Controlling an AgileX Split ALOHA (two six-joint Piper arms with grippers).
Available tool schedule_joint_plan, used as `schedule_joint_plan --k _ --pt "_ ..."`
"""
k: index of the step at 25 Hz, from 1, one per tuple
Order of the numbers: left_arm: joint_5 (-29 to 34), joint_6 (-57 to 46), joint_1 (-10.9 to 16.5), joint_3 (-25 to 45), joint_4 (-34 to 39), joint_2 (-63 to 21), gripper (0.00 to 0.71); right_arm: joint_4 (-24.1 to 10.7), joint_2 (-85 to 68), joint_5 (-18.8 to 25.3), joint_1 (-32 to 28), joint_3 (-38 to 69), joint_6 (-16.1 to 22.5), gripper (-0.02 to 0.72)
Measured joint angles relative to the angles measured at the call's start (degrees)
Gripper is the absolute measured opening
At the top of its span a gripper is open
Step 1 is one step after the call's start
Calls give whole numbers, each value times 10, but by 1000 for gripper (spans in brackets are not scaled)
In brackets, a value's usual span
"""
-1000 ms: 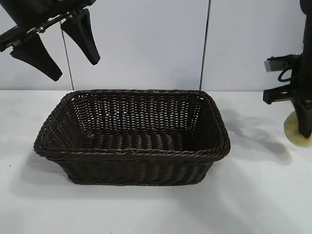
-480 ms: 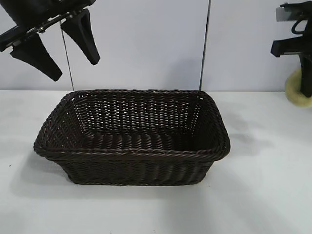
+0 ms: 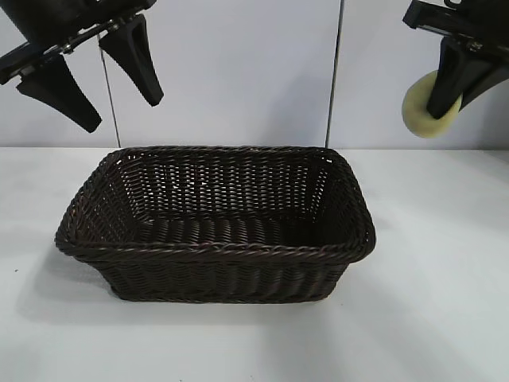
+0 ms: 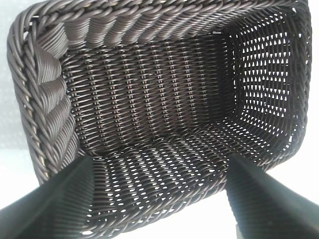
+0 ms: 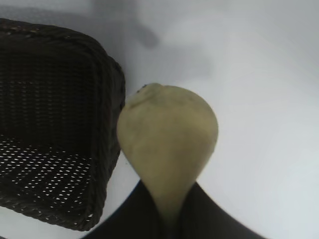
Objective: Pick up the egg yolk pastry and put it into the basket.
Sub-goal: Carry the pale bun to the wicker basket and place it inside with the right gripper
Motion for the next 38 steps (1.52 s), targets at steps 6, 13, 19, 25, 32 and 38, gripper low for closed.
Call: schedule_joint_plan --k 6,13,19,25,32,38 --pt "0 0 0 0 0 0 539 51 0 0 0 0 -23 32" --pt "0 1 0 0 0 0 539 62 0 0 35 0 -34 32" --pt "0 1 0 0 0 0 539 62 0 -14 103 0 -36 32" --pt "0 1 0 0 0 0 539 62 0 -24 169 0 -36 32" --pt "0 1 0 0 0 0 539 50 19 -31 215 -1 -30 32" --pt "0 1 0 0 1 0 539 49 68 -67 230 -1 -24 32"
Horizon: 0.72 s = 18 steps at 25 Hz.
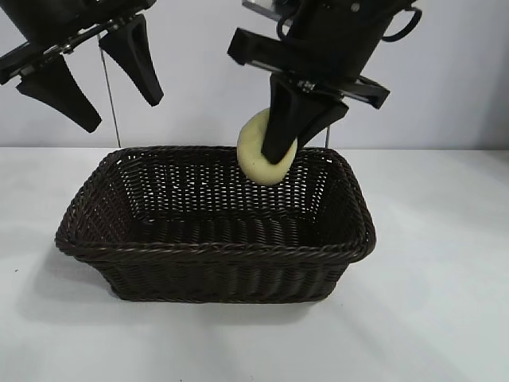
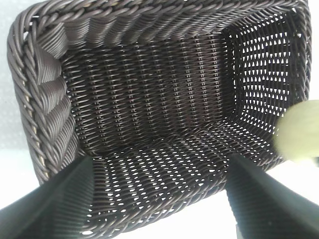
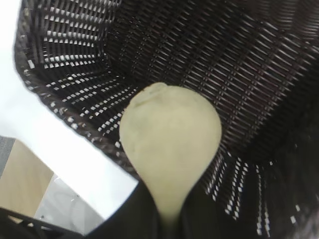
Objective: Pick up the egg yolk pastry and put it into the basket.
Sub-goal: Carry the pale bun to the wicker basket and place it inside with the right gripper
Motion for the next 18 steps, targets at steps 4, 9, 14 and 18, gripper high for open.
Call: schedule_joint_plan --k 4,9,14,18 --pt "0 0 0 0 0 0 539 -5 27 -32 0 0 11 32" --pt "0 0 0 0 -1 0 539 -6 34 -38 0 0 12 44" --pt "0 0 0 0 0 0 539 -8 34 -28 0 0 6 242" --pt "0 0 0 0 0 0 539 -13 34 -16 0 0 5 470"
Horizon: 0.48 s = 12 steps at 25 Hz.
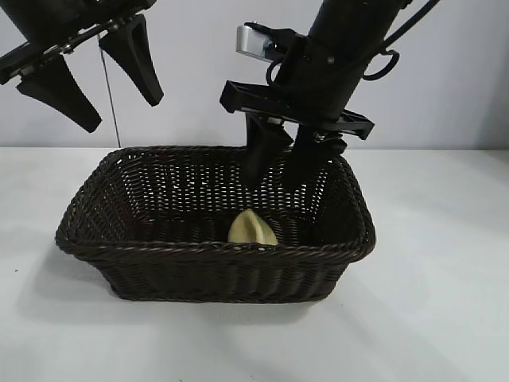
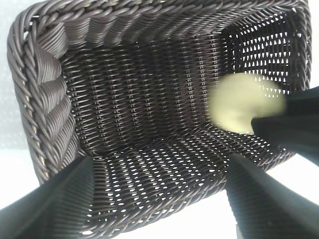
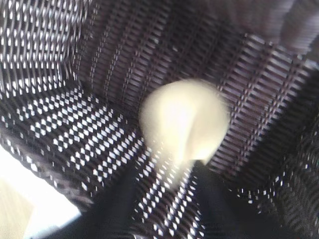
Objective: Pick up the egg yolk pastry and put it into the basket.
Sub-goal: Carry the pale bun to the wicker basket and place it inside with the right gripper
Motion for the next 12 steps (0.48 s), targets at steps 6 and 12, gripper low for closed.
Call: schedule_joint_plan --k 6,12 --pt "0 0 0 0 0 0 539 -1 0 18 0 0 0 519" --pt "0 0 0 0 0 0 539 -1 0 32 -1 0 0 519"
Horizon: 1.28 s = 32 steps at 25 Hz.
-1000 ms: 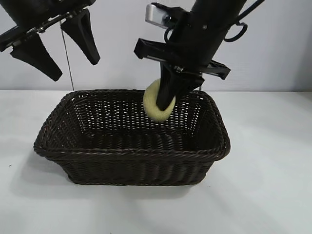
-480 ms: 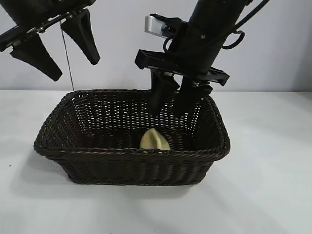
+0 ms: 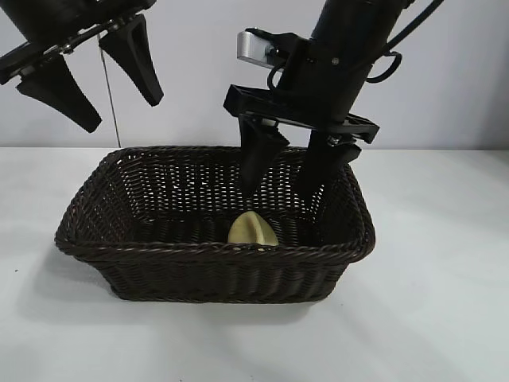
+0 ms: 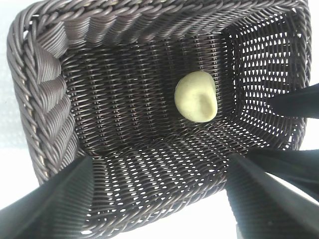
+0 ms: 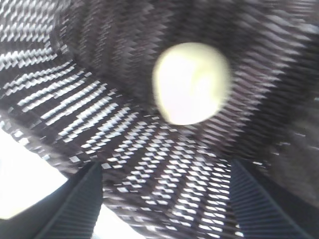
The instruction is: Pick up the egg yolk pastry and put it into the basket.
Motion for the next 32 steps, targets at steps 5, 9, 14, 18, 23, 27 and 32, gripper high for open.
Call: schedule_joint_plan --k 5,9,14,18,23,27,32 --pt "1 0 0 0 0 0 539 6 -1 9 -27 0 6 519" --pt "1 0 0 0 0 0 539 10 -10 30 -59 0 0 519" --pt "1 0 0 0 0 0 539 11 -47 38 -105 0 -6 519" --pt "1 0 0 0 0 0 539 11 -72 53 -139 0 -7 519" --pt "1 0 0 0 0 0 539 11 -89 62 -153 0 -7 519" --pt "1 0 0 0 0 0 539 11 -91 63 -153 0 -8 519" --pt "1 0 0 0 0 0 539 11 -91 62 -153 0 -8 519"
